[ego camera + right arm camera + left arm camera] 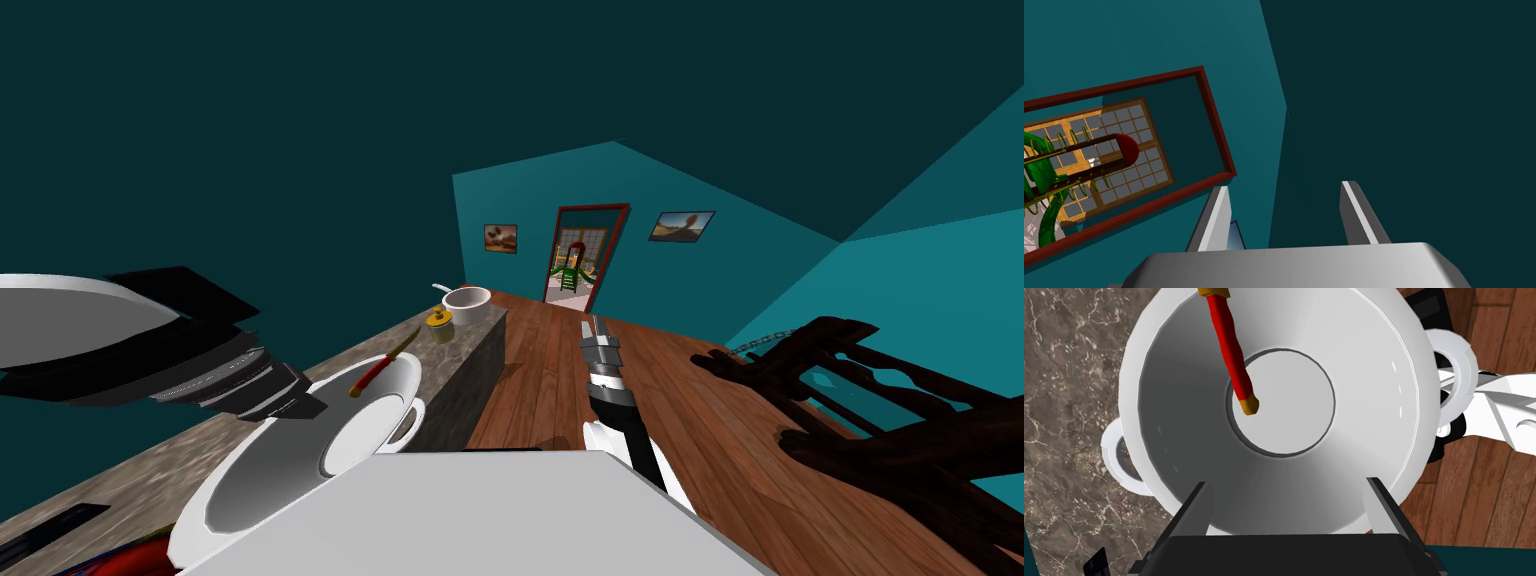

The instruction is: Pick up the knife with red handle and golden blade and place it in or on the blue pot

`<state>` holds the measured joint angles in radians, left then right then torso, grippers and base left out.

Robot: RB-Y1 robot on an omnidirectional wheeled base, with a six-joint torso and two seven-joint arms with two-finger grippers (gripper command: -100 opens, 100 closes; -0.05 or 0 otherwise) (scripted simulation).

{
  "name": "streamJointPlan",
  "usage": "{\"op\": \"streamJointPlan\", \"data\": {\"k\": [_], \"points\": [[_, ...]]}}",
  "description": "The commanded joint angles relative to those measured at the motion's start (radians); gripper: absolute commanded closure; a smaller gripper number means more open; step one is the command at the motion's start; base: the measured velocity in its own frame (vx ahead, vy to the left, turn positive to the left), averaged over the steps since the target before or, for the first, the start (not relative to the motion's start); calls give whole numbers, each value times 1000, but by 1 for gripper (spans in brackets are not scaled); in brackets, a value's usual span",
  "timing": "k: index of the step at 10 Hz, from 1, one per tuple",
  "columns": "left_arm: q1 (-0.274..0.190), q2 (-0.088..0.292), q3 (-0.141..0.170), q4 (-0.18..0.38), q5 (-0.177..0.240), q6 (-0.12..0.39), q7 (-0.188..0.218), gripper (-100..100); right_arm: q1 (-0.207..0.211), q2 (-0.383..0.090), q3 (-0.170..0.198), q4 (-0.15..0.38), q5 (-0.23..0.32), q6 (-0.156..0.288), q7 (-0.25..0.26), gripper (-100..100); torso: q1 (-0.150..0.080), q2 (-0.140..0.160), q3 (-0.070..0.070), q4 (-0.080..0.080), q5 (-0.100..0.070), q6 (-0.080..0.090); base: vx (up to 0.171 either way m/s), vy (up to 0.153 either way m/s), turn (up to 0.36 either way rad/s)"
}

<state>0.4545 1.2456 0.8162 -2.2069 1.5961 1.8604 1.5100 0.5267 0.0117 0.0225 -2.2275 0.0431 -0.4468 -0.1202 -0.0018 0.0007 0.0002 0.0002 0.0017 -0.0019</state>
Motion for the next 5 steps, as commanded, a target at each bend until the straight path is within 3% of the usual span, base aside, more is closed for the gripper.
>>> {"op": "streamJointPlan", "data": {"k": [1, 2, 3, 5], "points": [[-2, 14, 22, -23, 30, 18, 32, -100, 0, 0, 0, 0, 0, 0, 0, 0, 0, 0, 0, 0, 0, 0, 0, 0, 0], [-2, 9, 14, -13, 19, 11, 18, -100, 0, 0, 0, 0, 0, 0, 0, 0, 0, 0, 0, 0, 0, 0, 0, 0, 0], [-2, 10, 16, -14, 21, 14, 21, 0, 0, 0, 0, 0, 0, 0, 0, 0, 1, 0, 0, 0, 0, 0, 0, 0, 0], [-2, 10, 16, -14, 21, 13, 21, 0, 0, 0, 0, 0, 0, 0, 0, 0, 1, 0, 0, 0, 0, 0, 0, 0, 0]]}}
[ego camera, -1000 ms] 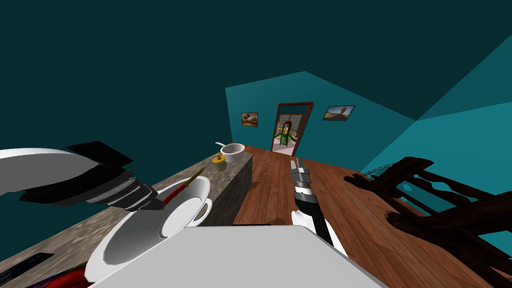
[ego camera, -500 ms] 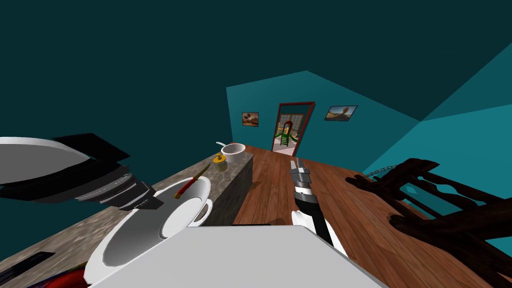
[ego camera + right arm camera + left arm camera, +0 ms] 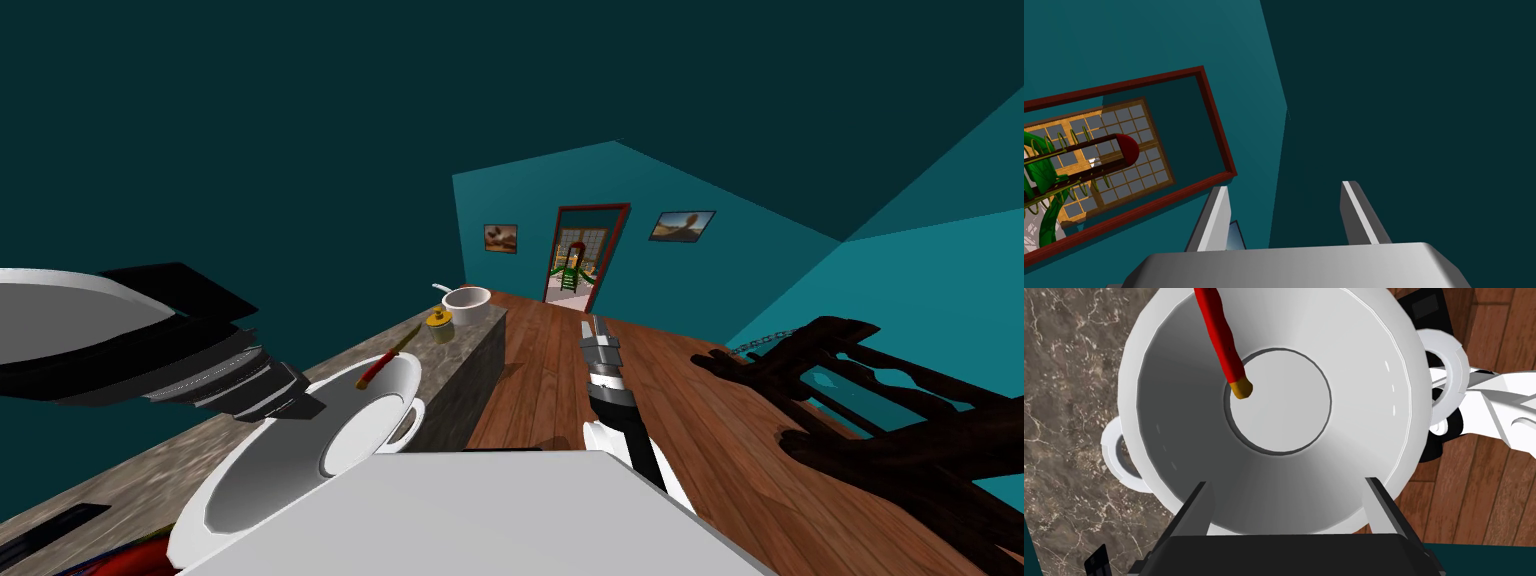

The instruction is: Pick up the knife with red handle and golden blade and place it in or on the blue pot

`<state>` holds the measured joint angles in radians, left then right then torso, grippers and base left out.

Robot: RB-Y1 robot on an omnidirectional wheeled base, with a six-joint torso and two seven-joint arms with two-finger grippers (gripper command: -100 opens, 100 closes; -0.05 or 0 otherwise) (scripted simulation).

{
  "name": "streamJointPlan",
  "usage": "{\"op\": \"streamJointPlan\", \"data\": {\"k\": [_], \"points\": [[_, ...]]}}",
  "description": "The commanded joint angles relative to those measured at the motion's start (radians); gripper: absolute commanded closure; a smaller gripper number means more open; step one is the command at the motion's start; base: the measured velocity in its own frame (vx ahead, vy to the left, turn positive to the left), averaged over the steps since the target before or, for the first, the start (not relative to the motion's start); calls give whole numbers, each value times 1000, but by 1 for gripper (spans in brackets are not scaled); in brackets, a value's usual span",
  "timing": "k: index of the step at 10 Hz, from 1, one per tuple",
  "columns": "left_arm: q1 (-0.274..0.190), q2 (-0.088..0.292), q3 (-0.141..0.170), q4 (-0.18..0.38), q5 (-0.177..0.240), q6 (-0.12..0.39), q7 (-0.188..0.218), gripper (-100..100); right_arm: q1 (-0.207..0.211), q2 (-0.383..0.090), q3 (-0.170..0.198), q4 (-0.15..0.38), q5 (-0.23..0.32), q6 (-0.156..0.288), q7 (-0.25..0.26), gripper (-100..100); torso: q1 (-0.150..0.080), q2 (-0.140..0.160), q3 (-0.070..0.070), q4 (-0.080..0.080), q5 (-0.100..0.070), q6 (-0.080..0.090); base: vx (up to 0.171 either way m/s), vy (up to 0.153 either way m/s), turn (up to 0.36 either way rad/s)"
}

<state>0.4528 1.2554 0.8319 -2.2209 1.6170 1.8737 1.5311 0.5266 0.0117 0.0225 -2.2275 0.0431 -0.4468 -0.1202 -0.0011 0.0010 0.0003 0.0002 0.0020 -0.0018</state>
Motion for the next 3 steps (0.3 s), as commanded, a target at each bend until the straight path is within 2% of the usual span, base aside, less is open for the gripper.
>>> {"op": "streamJointPlan", "data": {"k": [1, 3], "points": [[0, 0, 0, 0, 0, 0, 0, 0, 0, 0, 0, 0, 0, 0, 0, 0, 0, 0, 0, 0, 0, 0, 0, 0, 0], [0, 0, 0, 0, 0, 0, 0, 0, 0, 0, 0, 0, 0, 0, 0, 0, 0, 0, 0, 0, 0, 0, 0, 0, 0]]}}
